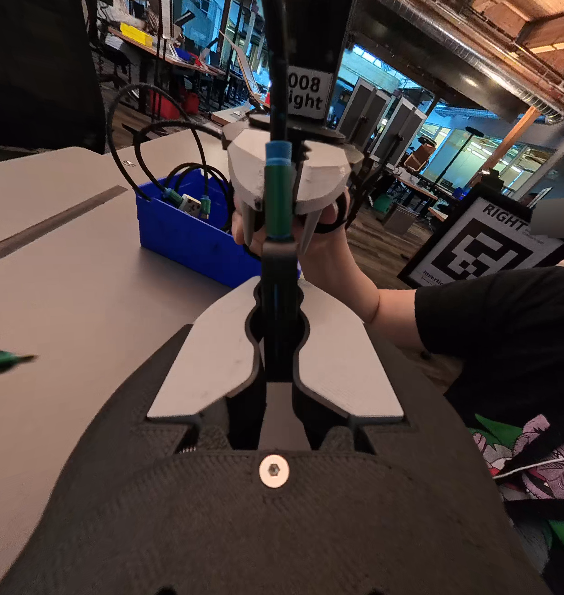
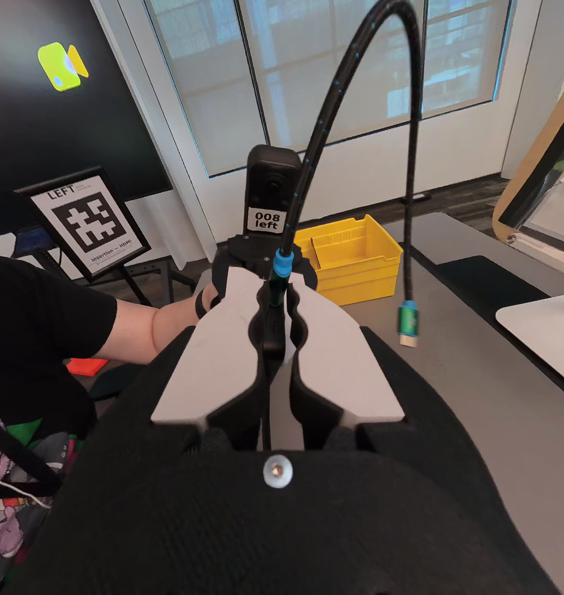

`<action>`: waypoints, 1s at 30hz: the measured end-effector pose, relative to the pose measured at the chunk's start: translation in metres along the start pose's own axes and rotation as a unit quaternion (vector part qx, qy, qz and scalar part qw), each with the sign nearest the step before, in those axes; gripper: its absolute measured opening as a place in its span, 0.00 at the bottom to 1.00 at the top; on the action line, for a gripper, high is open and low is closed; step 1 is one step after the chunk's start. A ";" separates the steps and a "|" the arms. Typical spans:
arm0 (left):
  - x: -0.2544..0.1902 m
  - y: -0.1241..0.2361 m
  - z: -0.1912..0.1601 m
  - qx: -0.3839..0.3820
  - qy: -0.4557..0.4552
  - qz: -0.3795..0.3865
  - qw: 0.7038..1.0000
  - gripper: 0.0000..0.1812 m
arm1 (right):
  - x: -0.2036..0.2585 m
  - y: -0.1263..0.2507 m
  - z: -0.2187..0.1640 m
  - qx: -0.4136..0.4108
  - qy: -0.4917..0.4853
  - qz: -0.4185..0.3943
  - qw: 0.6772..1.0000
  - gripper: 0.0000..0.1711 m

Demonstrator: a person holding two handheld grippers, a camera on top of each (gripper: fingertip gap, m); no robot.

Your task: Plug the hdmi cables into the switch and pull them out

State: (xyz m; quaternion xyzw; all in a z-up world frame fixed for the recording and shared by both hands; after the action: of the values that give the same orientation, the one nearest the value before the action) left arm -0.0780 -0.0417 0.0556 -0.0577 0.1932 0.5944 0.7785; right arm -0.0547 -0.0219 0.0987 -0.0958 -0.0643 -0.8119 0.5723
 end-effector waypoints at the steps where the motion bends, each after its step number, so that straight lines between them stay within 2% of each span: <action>1: -0.001 0.002 0.002 -0.004 -0.002 0.002 1.000 0.07 | 0.000 0.002 0.001 -0.005 -0.004 0.004 1.000 0.06; 7: -0.005 0.015 0.016 -0.042 0.003 0.006 0.999 0.07 | 0.000 0.012 0.008 -0.029 -0.030 0.030 0.999 0.06; 11: -0.004 0.028 0.029 -0.080 0.013 0.009 0.997 0.07 | 0.000 0.015 0.004 -0.014 -0.035 0.043 0.998 0.03; 12: -0.004 0.032 0.032 -0.090 0.014 0.011 0.996 0.07 | 0.000 0.015 0.004 -0.013 -0.026 0.045 0.999 0.00; 15: 0.002 0.042 0.037 -0.103 0.016 0.028 0.994 0.07 | -0.007 0.021 0.006 -0.016 0.007 0.013 1.000 0.00; 18: 0.007 0.055 0.041 -0.113 0.034 0.027 0.993 0.07 | -0.002 0.028 0.005 0.024 0.123 -0.014 0.992 0.02; 20: 0.010 0.059 0.037 -0.083 0.041 0.029 0.995 0.07 | 0.002 0.031 0.013 0.037 0.250 -0.076 0.965 0.09; 22: 0.013 0.059 0.030 -0.038 0.046 0.036 0.998 0.07 | 0.012 0.030 0.018 0.039 0.400 -0.135 0.906 0.20; 24: 0.014 0.057 0.021 -0.003 0.054 0.037 0.998 0.07 | 0.019 0.024 0.012 0.067 0.511 -0.167 0.840 0.21; 25: 0.014 0.055 0.018 0.011 0.058 0.035 0.998 0.07 | 0.019 0.020 0.008 0.083 0.538 -0.174 0.821 0.22; 26: 0.014 0.054 0.016 0.019 0.063 0.033 0.997 0.07 | 0.018 0.016 0.002 0.104 0.545 -0.171 0.814 0.22; 28: 0.013 0.049 0.010 0.037 0.066 0.026 0.997 0.07 | 0.013 0.008 -0.009 0.137 0.530 -0.162 0.821 0.21; 30: 0.011 0.045 0.005 0.056 0.061 0.023 0.996 0.07 | 0.009 0.005 -0.017 0.161 0.524 -0.156 0.822 0.17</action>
State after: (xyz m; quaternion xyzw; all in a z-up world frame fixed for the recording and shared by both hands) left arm -0.1169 -0.0177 0.0628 -0.0457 0.2748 0.5958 0.7533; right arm -0.0542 -0.0355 0.0839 0.4491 0.1014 -0.7959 0.3931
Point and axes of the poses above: each gripper's, where its closed fingertips meet, y back along the fingers, z out of its top, x = y × z across the jaws, the point moved 2 cm from there along y, back along the fingers, and after that the axes turned 5 degrees about z, right-handed, at the moved point
